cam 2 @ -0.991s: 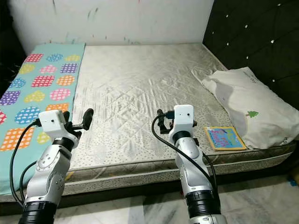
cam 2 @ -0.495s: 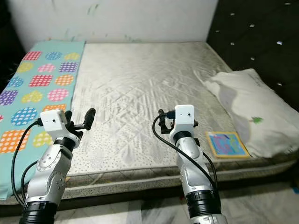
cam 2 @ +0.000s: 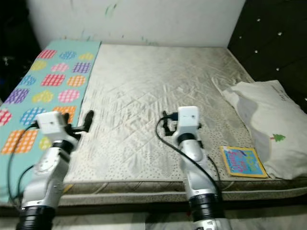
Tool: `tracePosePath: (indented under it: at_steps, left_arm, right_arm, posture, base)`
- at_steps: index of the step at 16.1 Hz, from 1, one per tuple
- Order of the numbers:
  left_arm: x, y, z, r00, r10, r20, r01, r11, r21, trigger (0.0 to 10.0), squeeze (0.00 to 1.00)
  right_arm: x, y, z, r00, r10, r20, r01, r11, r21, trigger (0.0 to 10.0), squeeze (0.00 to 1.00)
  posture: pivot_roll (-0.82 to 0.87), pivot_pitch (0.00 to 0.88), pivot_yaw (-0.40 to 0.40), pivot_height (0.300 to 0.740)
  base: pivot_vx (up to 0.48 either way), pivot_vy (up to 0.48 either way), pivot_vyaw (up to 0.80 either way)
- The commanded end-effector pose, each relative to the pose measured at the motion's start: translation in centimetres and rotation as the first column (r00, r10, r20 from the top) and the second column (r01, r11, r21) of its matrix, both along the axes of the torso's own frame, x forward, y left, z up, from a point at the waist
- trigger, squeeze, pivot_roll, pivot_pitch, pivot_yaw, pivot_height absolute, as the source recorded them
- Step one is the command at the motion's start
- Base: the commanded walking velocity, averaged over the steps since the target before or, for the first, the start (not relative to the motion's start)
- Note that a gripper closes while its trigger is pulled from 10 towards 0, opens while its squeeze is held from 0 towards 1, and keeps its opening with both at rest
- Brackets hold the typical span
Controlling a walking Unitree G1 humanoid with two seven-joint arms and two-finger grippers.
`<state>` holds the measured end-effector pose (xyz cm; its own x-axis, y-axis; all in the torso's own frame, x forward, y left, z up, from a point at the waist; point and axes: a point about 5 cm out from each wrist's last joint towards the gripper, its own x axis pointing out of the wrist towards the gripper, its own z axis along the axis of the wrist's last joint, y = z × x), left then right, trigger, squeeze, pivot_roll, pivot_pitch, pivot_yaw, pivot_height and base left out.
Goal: Clean up the room
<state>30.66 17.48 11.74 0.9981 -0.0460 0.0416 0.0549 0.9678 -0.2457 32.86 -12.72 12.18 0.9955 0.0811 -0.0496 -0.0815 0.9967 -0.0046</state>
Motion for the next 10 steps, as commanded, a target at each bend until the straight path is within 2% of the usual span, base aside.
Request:
tracePosePath:
  at_steps: [1,10]
  left_arm:
    - [0.09,-0.59,0.07,1.0,-0.02,-0.003,0.02,1.0,-0.004,10.0,0.0]
    - [0.21,-0.63,0.19,1.0,-0.02,0.0,0.02,1.0,-0.017,10.0,0.0]
  right_arm:
    - [0.12,-0.89,-0.04,1.0,-0.029,-0.001,0.029,1.0,-0.008,10.0,0.0]
    - [0.29,-0.83,-0.06,1.0,-0.028,0.004,0.028,1.0,-0.01,10.0,0.0]
  posture:
    - [-0.09,0.0,-0.019,0.74]
    - [-0.09,0.0,-0.017,0.74]
  base:
    - [0.255,0.0,0.0]
    - [0.275,0.0,0.0]
